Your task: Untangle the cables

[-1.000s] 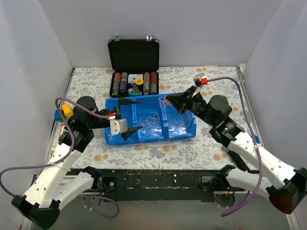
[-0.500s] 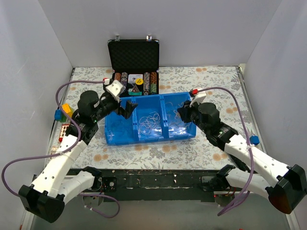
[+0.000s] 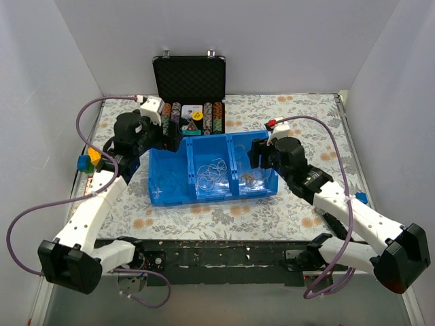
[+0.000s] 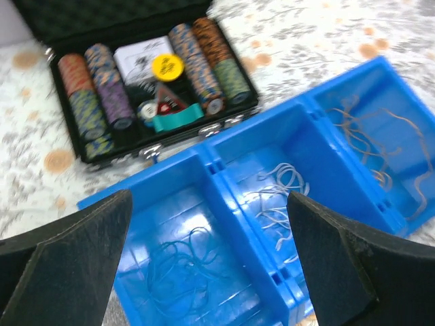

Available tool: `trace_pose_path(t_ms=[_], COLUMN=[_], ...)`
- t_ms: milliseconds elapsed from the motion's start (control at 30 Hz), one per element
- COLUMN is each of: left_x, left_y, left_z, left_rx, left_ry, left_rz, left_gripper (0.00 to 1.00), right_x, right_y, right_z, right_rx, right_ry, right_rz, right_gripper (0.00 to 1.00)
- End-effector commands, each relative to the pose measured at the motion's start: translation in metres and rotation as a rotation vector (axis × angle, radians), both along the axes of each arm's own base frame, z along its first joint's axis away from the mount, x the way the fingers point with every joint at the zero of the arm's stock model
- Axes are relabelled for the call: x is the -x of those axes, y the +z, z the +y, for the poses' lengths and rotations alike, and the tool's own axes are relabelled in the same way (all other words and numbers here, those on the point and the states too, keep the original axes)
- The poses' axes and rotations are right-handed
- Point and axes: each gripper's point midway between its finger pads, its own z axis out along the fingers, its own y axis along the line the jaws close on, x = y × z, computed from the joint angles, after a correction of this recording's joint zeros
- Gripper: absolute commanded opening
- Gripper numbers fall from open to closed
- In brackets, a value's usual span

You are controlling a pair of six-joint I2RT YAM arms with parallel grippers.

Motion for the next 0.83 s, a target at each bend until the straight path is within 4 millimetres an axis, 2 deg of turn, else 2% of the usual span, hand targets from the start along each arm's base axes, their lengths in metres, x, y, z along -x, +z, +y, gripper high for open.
trace_pose_path(t_ms=[0, 67, 167, 367, 600, 667, 733, 800], left_x=[-0.021, -0.023, -0.019, -0.002, 0.020, 0.025, 0.027, 0.028], left_y=[-0.024, -0.041, -0.053, -0.031, -0.021, -0.024, -0.027, -0.020], left_z=[0.043, 0.054, 0.066, 0.064, 0.066, 0.066, 0.067, 0.068], left_rx=[-0.037, -0.100, -0.148, -0.098, -0.046, -0.043, -0.037, -0.015], left_ry=[0.308, 0.372, 0.431, 0.371, 0.354, 0.347, 0.357, 0.369], left_rz=[0.156, 0.239, 0.307, 0.152, 0.076, 0.074, 0.087, 0.055], left_gripper=[0.98, 0.98, 0.98, 0.98, 0.98, 0.98, 0.98, 0.98], right_x=[0.006, 0.014, 0.026, 0.045, 0.059, 0.062, 0.062, 0.062], right_y=[0.015, 0.012, 0.012, 0.015, 0.019, 0.019, 0.019, 0.020], right_z=[-0.012, -0.019, -0.029, -0.048, -0.061, -0.064, -0.065, -0.067], right_rx=[0.001, -0.002, -0.019, -0.009, -0.040, -0.036, -0.026, -0.016], right_ry=[-0.025, -0.032, -0.034, -0.052, -0.057, -0.061, -0.061, -0.066], right_rz=[-0.009, -0.005, -0.017, -0.018, -0.053, -0.054, -0.054, -0.048], right_gripper=[0.77, 0.79, 0.85, 0.88, 0.89, 0.90, 0.90, 0.90])
